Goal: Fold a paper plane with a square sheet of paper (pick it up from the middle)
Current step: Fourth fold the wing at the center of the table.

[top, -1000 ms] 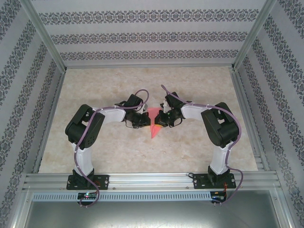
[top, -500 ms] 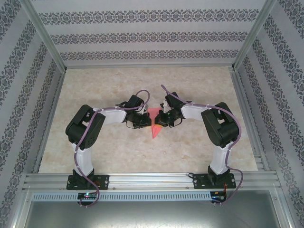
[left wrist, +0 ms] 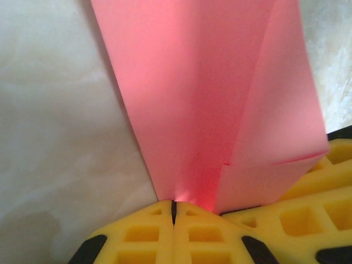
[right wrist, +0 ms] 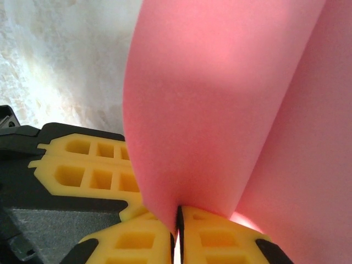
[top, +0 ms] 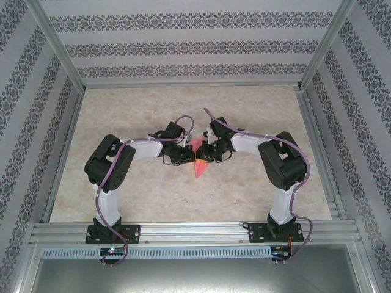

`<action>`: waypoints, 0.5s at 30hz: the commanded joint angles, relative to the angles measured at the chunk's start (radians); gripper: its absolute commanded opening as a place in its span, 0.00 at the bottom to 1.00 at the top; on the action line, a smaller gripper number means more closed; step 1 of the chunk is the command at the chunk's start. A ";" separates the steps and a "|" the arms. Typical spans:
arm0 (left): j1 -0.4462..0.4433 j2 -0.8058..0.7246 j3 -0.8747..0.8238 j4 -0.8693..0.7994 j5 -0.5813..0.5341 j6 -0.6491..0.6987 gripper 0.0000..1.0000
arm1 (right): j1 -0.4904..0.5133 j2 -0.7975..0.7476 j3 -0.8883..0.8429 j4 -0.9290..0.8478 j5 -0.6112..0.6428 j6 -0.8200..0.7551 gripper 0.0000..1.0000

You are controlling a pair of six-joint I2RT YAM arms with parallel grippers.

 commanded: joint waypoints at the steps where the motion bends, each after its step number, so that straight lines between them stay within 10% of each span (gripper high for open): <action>1: -0.001 0.045 -0.014 0.036 -0.015 0.038 0.00 | 0.008 0.024 0.022 -0.011 -0.017 -0.017 0.16; 15: 0.020 0.060 -0.008 0.025 0.002 0.066 0.00 | -0.015 -0.035 -0.017 0.070 -0.039 0.023 0.28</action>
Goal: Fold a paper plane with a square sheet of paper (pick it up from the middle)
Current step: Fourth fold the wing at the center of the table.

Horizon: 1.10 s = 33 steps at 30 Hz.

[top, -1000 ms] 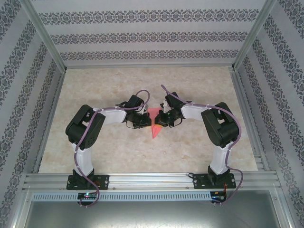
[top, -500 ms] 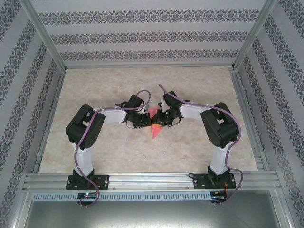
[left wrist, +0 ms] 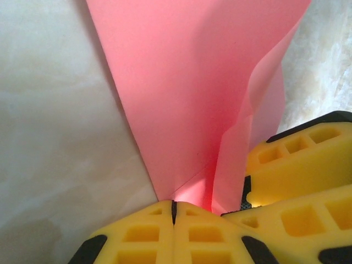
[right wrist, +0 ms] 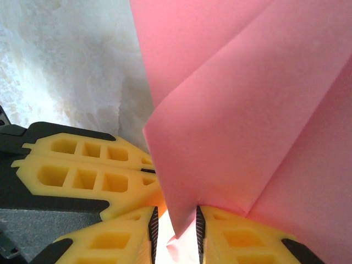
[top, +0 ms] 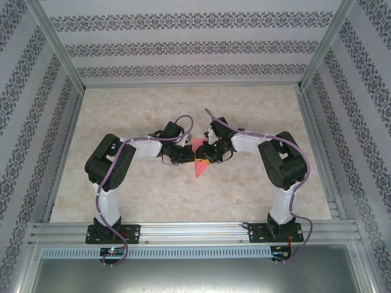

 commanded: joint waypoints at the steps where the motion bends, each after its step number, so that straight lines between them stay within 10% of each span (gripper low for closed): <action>1: 0.005 0.052 -0.009 0.016 -0.037 0.038 0.00 | -0.009 -0.039 -0.020 0.090 -0.057 0.028 0.28; 33: 0.031 0.040 -0.033 0.054 0.009 0.022 0.00 | -0.030 0.029 -0.074 0.200 -0.097 0.093 0.10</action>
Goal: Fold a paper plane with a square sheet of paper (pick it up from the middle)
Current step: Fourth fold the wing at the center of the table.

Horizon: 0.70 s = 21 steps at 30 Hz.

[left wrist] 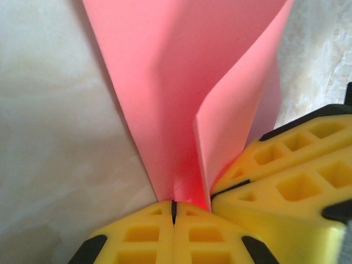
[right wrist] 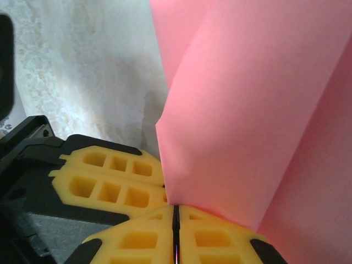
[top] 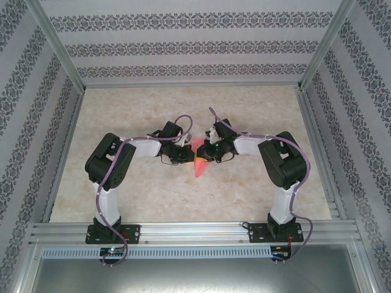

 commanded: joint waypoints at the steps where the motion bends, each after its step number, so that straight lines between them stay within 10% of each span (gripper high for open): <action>1: 0.014 0.032 -0.026 0.032 -0.035 0.009 0.00 | -0.005 0.027 -0.002 0.012 -0.015 0.002 0.09; 21: 0.033 -0.018 -0.051 0.099 0.023 -0.027 0.00 | 0.000 0.083 0.007 0.041 -0.028 0.010 0.09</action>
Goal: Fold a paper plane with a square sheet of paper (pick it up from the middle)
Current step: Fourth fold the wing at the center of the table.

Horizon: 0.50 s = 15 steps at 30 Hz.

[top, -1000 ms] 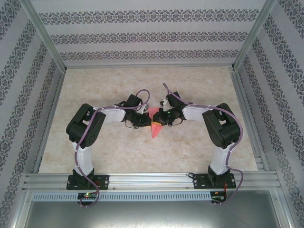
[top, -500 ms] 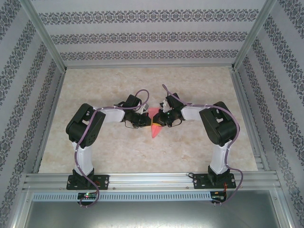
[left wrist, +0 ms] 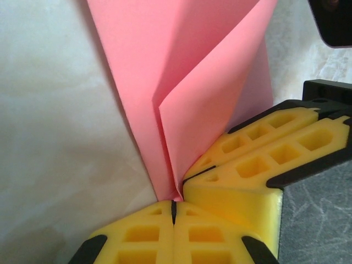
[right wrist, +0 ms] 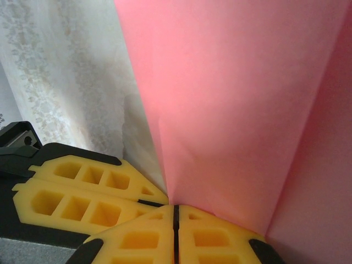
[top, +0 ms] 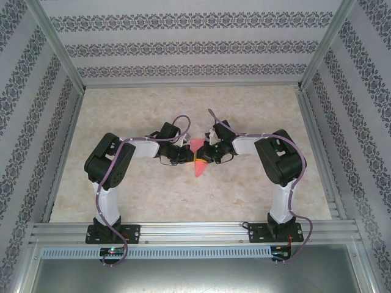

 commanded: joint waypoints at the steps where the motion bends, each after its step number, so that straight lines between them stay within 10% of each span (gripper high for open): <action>1: 0.014 -0.024 -0.014 0.026 -0.026 -0.006 0.00 | 0.000 0.039 0.007 0.009 -0.014 0.002 0.09; 15: -0.002 -0.117 -0.042 -0.005 -0.066 -0.001 0.10 | -0.003 0.035 -0.003 0.015 -0.031 0.011 0.09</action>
